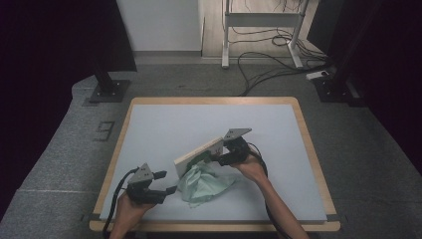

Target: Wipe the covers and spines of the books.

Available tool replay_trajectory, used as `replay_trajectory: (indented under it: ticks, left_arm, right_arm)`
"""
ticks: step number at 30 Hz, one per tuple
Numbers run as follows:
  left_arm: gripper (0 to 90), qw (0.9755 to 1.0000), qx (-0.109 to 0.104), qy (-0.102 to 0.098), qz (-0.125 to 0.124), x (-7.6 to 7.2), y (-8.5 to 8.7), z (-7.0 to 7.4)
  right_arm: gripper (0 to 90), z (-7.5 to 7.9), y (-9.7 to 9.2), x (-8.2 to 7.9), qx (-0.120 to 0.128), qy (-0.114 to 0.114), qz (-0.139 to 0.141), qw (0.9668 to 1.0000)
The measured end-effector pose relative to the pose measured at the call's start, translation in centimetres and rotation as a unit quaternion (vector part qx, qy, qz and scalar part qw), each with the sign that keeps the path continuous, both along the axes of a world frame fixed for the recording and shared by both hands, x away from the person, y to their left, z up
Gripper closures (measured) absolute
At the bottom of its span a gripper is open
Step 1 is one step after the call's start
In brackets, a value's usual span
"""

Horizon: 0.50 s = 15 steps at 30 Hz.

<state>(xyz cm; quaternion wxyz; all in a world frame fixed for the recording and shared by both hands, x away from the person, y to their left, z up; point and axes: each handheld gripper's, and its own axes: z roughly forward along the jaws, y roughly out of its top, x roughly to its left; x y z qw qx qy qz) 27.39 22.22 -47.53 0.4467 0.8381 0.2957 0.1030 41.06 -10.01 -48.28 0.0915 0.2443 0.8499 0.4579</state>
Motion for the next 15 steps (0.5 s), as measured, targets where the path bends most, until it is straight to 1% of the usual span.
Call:
replay_trajectory:
  ticks: [3,4,5,7,8,10,12,15]
  left_arm:
    - [26.5,0.9998,0.003,0.003,-0.019,-0.2,-1.3,-0.2]
    - [26.5,0.9996,0.006,0.004,-0.026,-0.2,-1.8,-0.3]
    - [26.5,0.9994,0.014,0.003,-0.030,-0.2,-2.6,-0.4]
    - [25.5,0.9992,0.023,0.002,-0.032,-0.1,-3.3,-0.7]
    - [25.3,0.9990,0.025,0.005,-0.036,0.0,-3.8,-0.9]
    - [24.9,0.9989,0.028,0.005,-0.037,0.2,-4.2,-1.1]
    - [24.8,0.9988,0.025,0.008,-0.042,0.4,-4.9,-1.5]
    - [24.6,0.9987,0.027,0.011,-0.042,0.7,-5.6,-2.1]
  right_arm:
    - [26.1,0.0,0.0,0.0,-0.002,0.001,0.001,1.0000]
    - [25.4,0.0,0.0,0.0,-0.002,0.001,0.002,1.0000]
    - [24.9,0.1,0.0,0.0,-0.004,0.003,0.003,1.0000]
    - [24.5,0.1,0.1,-0.1,-0.006,0.002,0.004,1.0000]
    - [24.2,0.1,0.1,-0.1,-0.006,0.002,0.004,1.0000]
    - [24.1,0.1,0.1,0.0,-0.006,0.001,0.005,1.0000]
    - [23.8,0.1,0.1,0.0,-0.004,0.003,0.004,1.0000]
    - [23.8,0.1,0.1,0.0,-0.004,0.002,0.004,1.0000]
